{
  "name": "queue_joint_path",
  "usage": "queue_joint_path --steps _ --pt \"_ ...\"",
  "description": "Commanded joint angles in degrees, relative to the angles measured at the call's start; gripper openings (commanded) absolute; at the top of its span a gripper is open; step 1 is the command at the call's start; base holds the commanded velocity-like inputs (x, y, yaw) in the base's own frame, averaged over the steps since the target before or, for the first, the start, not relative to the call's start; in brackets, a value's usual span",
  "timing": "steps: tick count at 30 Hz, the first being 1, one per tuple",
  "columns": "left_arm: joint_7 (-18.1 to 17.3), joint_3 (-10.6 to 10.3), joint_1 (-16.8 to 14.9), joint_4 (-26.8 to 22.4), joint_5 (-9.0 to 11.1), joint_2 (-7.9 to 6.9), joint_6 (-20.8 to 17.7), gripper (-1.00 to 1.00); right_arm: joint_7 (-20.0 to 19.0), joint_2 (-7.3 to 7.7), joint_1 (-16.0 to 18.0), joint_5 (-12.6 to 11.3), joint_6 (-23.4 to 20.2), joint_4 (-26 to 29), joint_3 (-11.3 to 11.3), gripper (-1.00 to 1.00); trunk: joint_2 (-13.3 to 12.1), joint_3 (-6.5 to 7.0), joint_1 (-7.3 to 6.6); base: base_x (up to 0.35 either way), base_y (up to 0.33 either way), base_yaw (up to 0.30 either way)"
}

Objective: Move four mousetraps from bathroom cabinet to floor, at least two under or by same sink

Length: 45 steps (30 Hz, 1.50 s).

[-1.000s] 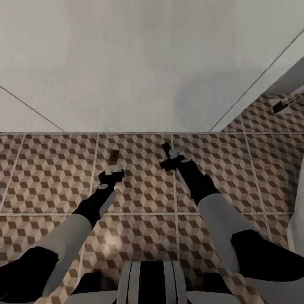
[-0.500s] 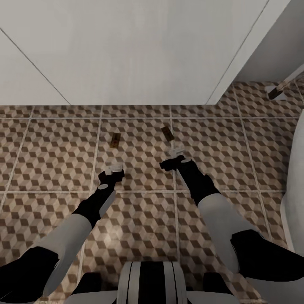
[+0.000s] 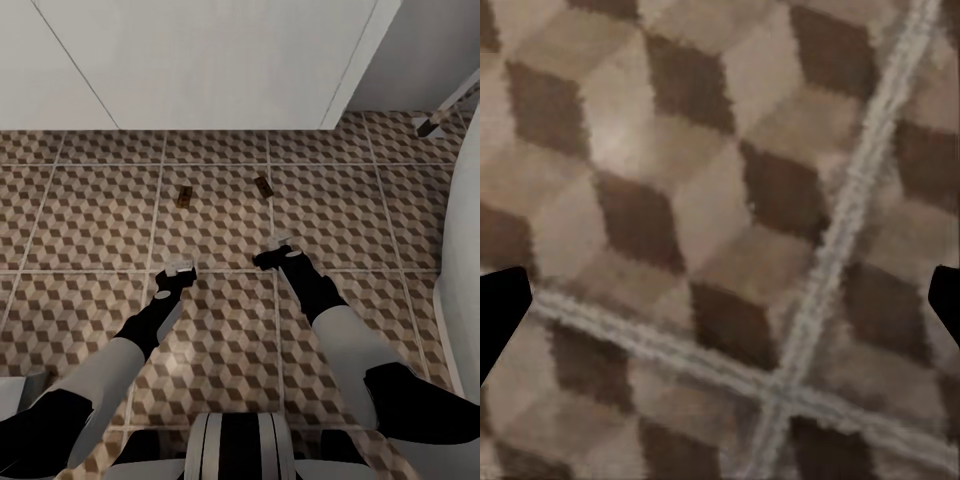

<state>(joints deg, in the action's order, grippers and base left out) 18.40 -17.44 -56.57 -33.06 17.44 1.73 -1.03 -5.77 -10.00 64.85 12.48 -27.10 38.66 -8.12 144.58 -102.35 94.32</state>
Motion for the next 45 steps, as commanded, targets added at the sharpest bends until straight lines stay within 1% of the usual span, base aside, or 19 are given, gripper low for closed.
queue_joint_path --steps 1,32,45 --pt "0.5 -0.4 0.0 -0.1 0.5 -0.06 -0.1 1.0 -0.4 0.0 0.0 0.6 -0.3 0.1 0.0 1.0 0.0 -0.03 -0.04 -0.312 0.0 0.0" --pt "0.5 -0.4 0.0 -0.2 0.5 -0.15 -0.1 1.0 -0.5 0.0 0.0 0.6 -0.2 0.1 0.0 1.0 0.0 -0.03 -0.04 -0.264 0.0 0.0" --pt "0.5 -0.5 0.0 -1.3 0.5 -0.17 -0.1 1.0 -0.6 0.0 0.0 0.6 -0.2 0.0 0.0 1.0 0.0 -0.03 -0.04 -0.055 0.0 0.0"
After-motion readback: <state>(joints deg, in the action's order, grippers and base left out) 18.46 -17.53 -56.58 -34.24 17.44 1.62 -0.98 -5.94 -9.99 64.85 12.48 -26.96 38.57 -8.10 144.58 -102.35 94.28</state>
